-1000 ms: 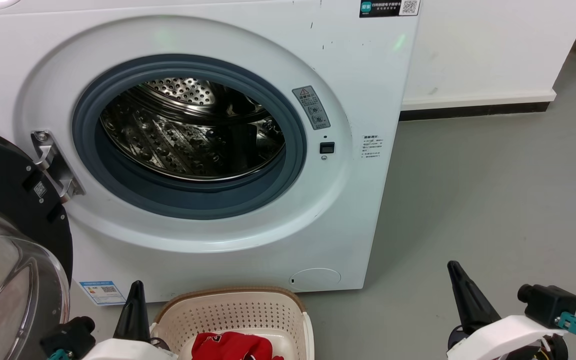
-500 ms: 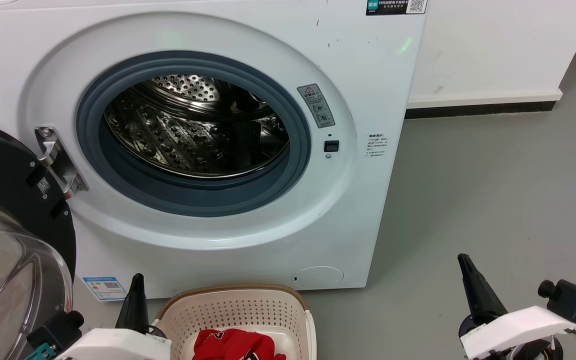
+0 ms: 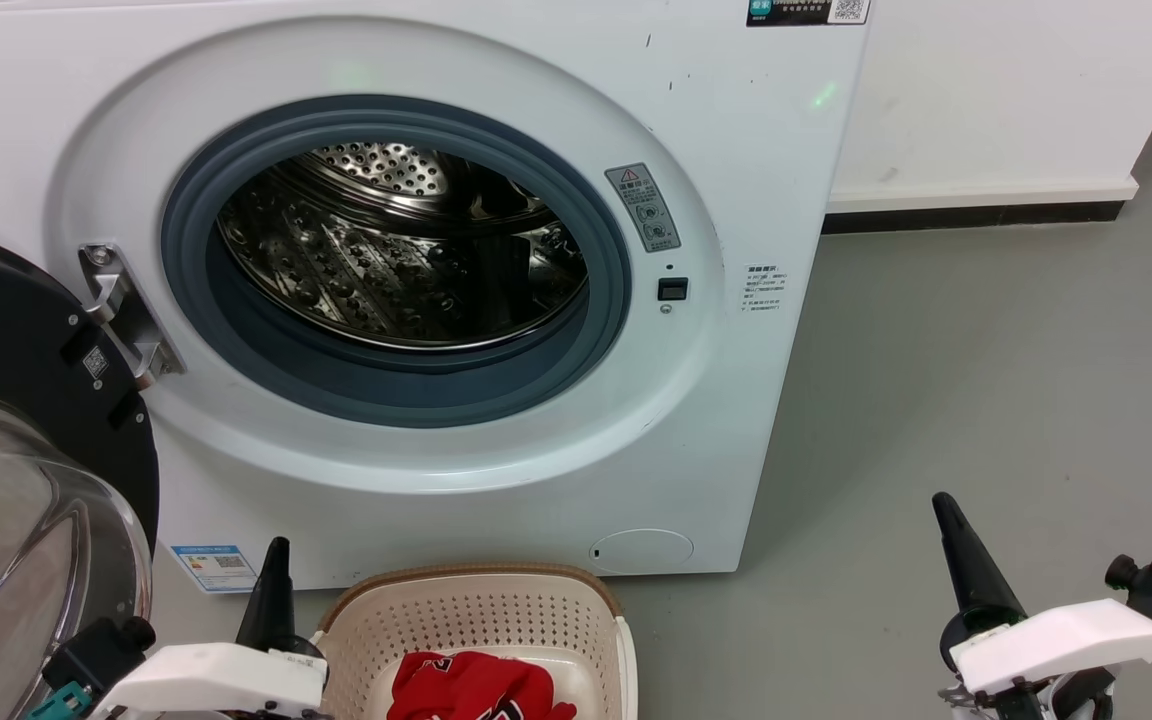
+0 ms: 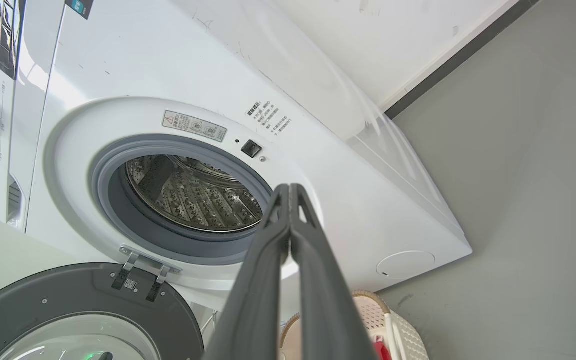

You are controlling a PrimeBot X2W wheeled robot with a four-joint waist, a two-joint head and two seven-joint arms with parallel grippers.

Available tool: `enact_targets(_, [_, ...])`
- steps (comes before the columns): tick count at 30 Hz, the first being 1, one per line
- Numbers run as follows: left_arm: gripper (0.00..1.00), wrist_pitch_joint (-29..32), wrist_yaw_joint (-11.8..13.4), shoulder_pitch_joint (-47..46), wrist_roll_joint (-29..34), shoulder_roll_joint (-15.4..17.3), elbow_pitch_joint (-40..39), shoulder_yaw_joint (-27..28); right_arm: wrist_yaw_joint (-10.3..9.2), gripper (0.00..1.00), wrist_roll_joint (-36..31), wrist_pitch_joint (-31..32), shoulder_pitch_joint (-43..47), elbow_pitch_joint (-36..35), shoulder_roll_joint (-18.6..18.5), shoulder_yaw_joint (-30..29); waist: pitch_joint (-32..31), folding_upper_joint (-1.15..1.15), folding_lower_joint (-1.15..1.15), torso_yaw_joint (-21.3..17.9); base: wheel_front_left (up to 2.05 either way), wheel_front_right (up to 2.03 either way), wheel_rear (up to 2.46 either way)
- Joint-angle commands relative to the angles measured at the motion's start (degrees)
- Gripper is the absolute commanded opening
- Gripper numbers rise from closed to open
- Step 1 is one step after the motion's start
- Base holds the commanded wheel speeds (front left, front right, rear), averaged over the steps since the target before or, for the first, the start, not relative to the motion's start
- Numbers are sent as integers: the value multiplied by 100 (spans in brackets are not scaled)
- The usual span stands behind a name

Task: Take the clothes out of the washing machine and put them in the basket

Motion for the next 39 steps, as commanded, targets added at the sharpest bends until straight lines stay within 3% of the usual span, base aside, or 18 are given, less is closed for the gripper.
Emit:
enact_targets(1, [0,40,-53,-177,-193,9,-35,28,0,0,217,23,-152,-26,-36,-35,5,0,0,8,0,0,0])
enact_targets(39, [0,581,-258,-491,-2380,-14,174,174,-1,0,2524,320,-389,203,-30,-368,110,0,0,172,0,0,0])
